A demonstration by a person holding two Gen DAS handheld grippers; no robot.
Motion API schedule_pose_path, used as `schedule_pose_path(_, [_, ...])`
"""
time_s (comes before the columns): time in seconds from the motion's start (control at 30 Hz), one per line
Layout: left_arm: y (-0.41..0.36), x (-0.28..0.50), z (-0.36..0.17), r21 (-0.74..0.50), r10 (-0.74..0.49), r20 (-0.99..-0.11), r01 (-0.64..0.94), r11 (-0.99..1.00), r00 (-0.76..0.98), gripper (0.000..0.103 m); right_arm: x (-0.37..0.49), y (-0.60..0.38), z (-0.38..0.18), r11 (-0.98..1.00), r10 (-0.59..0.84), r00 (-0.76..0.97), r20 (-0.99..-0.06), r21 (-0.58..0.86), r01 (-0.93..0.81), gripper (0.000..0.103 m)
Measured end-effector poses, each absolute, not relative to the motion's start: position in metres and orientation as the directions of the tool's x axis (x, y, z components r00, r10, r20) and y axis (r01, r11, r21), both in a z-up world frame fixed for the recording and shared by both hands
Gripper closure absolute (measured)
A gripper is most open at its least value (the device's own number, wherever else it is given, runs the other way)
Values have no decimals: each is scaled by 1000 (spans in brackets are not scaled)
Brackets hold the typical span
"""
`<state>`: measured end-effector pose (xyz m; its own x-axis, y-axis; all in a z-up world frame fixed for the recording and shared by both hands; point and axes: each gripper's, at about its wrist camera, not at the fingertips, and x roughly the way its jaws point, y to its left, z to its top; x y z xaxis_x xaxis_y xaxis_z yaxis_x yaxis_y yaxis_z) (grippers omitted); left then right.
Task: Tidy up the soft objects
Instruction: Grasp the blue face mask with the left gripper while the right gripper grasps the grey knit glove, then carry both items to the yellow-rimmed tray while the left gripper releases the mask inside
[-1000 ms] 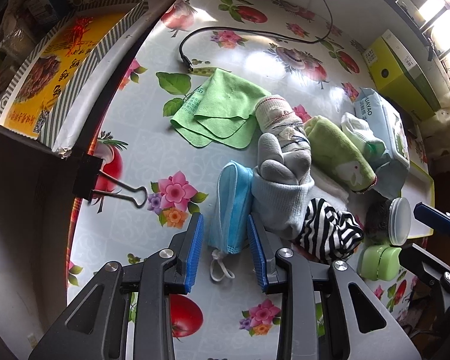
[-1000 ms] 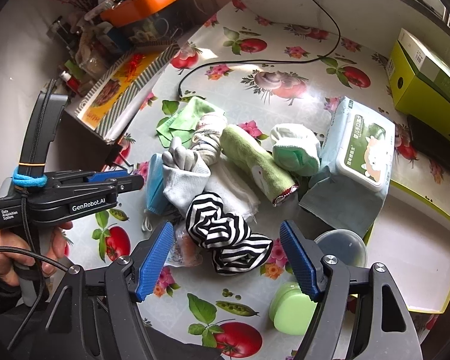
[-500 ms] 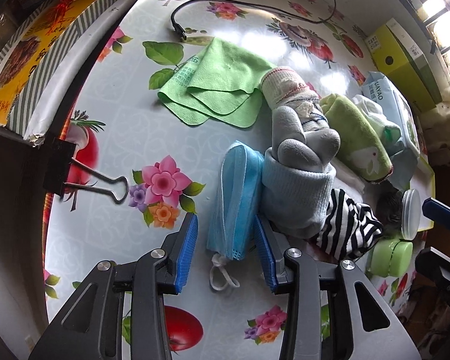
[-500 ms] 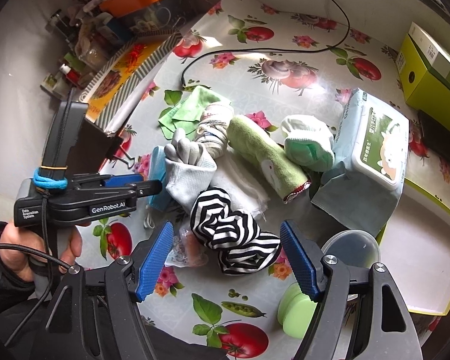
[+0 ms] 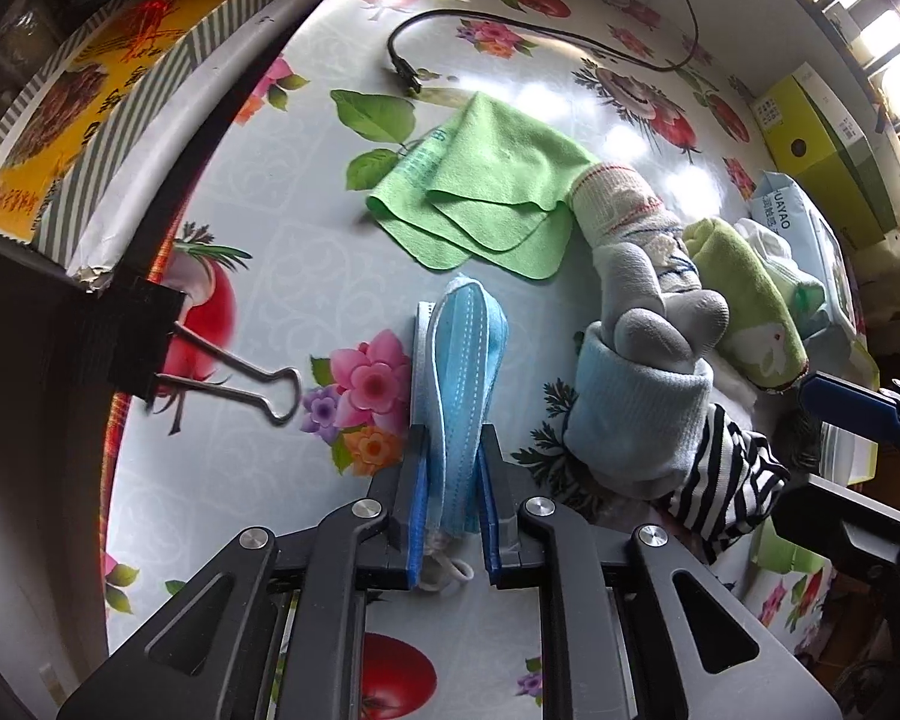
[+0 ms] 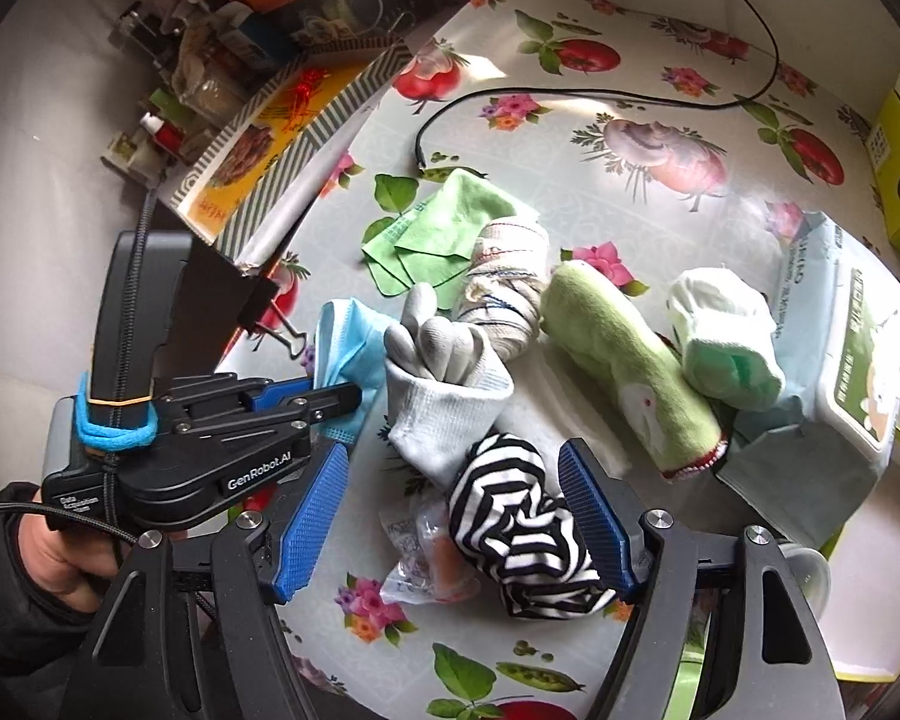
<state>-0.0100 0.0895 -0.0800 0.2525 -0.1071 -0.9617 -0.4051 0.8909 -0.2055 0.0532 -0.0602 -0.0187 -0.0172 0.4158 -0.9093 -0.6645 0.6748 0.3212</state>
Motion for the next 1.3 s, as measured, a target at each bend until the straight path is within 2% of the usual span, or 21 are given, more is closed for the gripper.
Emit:
schedule_pose_path(0.23, [110,-24,-83,-197,-83,-965,-474,858,250,88,63,-32,-43,684,387,-48,-921,322,-654,32])
schedule_pose_path(0.3, [111,-27,-84,-195,-81,-965,-482,854,248,88,65,-27,-49,686,371,-52,-927,311,-657,39])
schedule_pose_path(0.37, [110,-27,-85,-195,-81,-966,-484,853,247,88,66,-22,-56,689,345,-49,-937,289,-665,59])
schedule_pose_path(0.47, [107,-27,-83,-195,-82,-966,-482,854,246,88,66,-22,-59,687,342,-52,-938,287,-667,73])
schedule_pose_path(0.57, [106,-27,-80,-199,-84,-964,-479,855,252,88,65,-24,-51,676,361,-41,-931,292,-676,83])
schedule_pose_path(0.93, [100,-24,-45,-208,-67,-948,-443,872,312,88,65,-50,2,670,468,36,-883,328,-666,85])
schedule_pose_path(1.3, [41,14,-5,-207,-101,-927,-266,942,362,88,66,-128,33,758,484,164,-859,318,-570,85])
